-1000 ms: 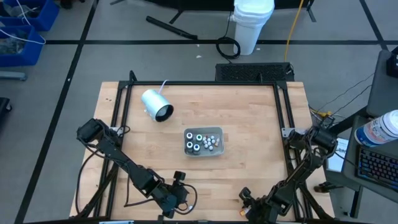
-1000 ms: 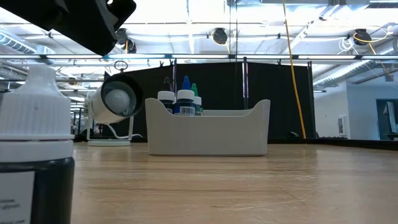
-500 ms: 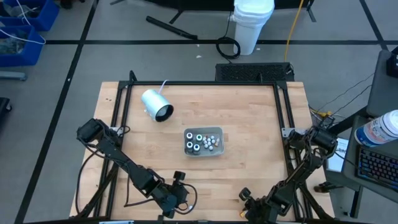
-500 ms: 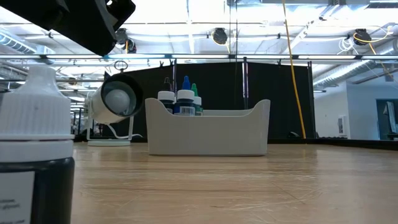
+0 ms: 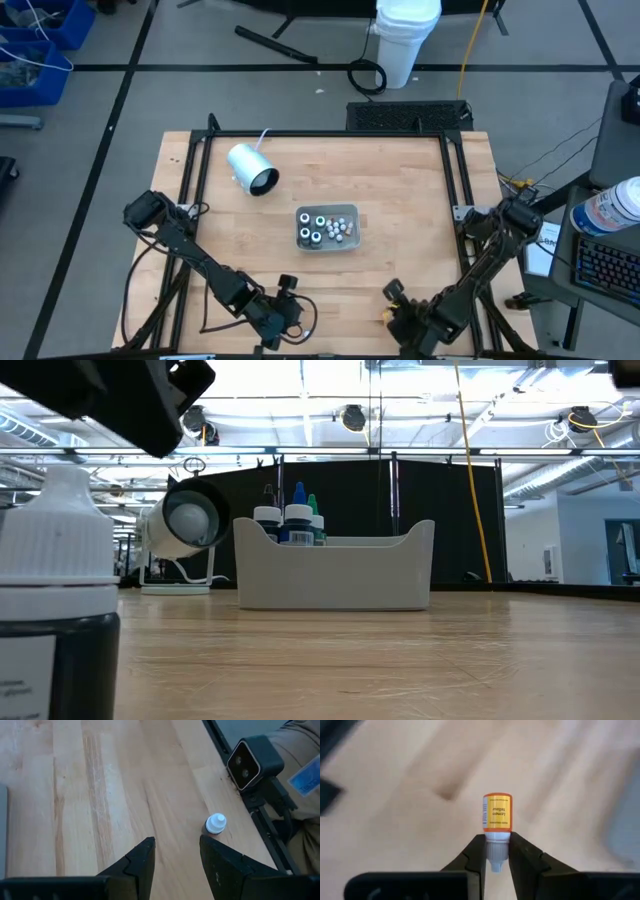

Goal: Pick & Place food coloring
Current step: Put the small orange food coloring bottle into the gray bin

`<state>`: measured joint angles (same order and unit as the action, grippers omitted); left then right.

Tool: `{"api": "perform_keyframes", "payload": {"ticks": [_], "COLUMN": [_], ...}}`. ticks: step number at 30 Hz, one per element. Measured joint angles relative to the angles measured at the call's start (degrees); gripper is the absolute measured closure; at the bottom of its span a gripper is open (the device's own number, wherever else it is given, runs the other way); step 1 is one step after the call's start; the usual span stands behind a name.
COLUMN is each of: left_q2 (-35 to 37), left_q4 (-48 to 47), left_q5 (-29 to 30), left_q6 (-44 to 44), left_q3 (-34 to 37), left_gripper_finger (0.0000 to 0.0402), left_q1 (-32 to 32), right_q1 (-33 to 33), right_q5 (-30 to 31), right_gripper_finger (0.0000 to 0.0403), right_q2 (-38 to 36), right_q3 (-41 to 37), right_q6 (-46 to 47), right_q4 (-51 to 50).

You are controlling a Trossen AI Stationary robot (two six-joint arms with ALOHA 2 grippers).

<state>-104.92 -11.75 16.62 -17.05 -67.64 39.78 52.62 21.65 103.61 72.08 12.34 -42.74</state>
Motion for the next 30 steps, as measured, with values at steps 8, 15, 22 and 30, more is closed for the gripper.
{"api": "perform_keyframes", "payload": {"ticks": [8, 15, 22, 30], "left_q2": [0.0, 0.0, 0.0, 0.0], "left_q4": [-4.6, -8.3, -8.3, -8.2], "left_q5": [0.0, 0.2, 6.8, 12.4], "left_q6": [-5.3, -12.7, -13.3, -13.1], "left_q3": [0.0, 0.0, 0.0, 0.4], "left_gripper_finger": [0.0240, 0.0240, 0.0240, 0.0240], "left_q1": [1.6, 5.4, 10.2, 14.4], "right_q1": [-6.1, -13.5, -20.3, -26.7], "right_q5": [10.5, 20.6, 29.5, 37.0], "right_gripper_finger": [0.0354, 0.0355, 0.0355, 0.0356], "right_q2": [-0.1, -0.1, 0.6, 2.3], "right_q3": [11.2, 14.0, 14.7, 9.8], "right_q6": [-14.3, -34.3, -57.9, -74.7], "right_q4": [-14.9, -14.9, -8.3, -3.3]}}
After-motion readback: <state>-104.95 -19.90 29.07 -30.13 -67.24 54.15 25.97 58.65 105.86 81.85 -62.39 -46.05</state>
